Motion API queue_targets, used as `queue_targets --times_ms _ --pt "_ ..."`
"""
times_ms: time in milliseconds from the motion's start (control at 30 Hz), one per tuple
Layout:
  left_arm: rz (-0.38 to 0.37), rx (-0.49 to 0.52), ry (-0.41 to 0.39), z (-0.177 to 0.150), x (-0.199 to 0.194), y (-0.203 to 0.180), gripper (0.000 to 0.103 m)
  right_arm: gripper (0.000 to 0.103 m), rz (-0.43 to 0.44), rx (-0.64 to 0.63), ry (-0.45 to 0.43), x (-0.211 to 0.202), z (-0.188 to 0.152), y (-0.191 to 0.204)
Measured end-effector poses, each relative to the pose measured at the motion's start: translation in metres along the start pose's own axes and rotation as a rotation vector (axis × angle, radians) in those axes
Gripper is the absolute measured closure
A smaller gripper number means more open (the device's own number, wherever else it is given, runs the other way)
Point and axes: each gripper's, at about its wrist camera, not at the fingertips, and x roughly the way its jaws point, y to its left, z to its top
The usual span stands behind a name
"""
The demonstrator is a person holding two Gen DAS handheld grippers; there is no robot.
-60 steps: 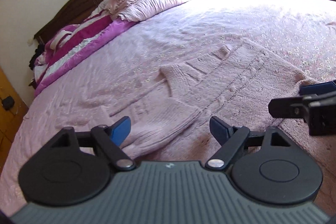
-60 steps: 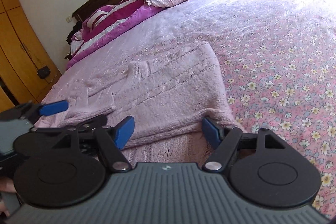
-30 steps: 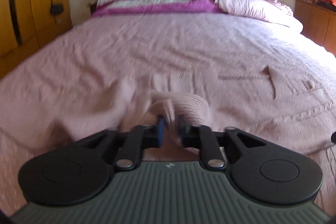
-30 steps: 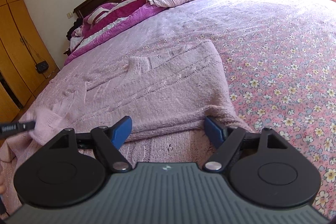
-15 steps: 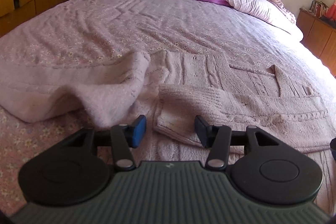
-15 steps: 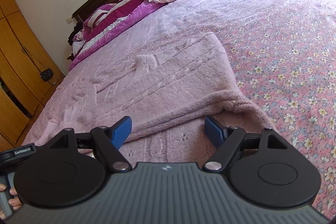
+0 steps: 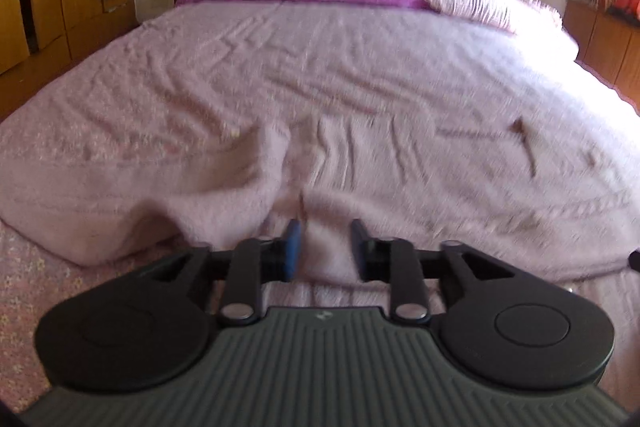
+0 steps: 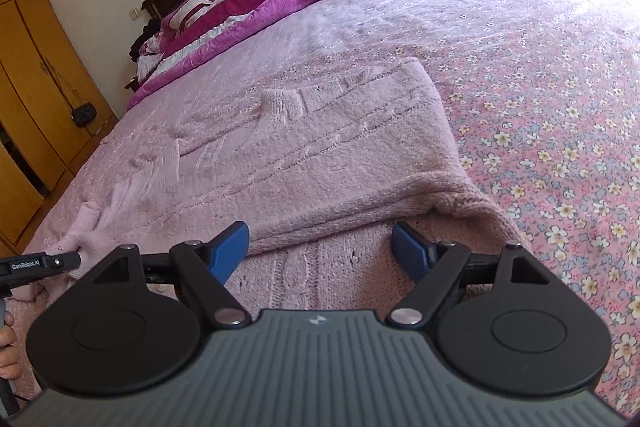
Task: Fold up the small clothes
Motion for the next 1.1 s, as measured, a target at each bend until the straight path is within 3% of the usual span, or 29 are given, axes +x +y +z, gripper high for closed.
queue_targets --times_ms 67,167,333,433,633,900,1100 --pt "-0.023 -0.020 -0.032 0.004 -0.005 0.000 0.057 0.019 0.007 0.014 -0.002 -0.002 0.002 0.000" --pt "-0.053 0.009 -0.026 0.008 0.000 -0.008 0.056 0.019 0.002 0.013 -0.008 -0.001 0.005 -0.002" --pt "-0.020 0.041 0.067 -0.005 0.026 -0.014 0.056 0.019 -0.021 -0.035 -0.006 0.003 -0.002 0.001" --pt "0.012 0.053 0.071 -0.012 0.030 -0.013 0.047 0.017 -0.017 -0.065 -0.010 0.006 -0.006 0.001" --pt "0.006 0.013 0.073 -0.007 0.009 0.001 0.046 0.016 -0.001 -0.031 0.002 -0.001 -0.002 0.000" --pt "0.058 -0.061 0.067 0.012 -0.027 0.041 0.046 0.016 0.039 -0.035 0.006 -0.029 -0.010 0.017" --pt "0.163 -0.106 0.038 0.033 -0.054 0.086 0.046 0.016 0.073 -0.051 0.013 -0.057 -0.020 0.027"
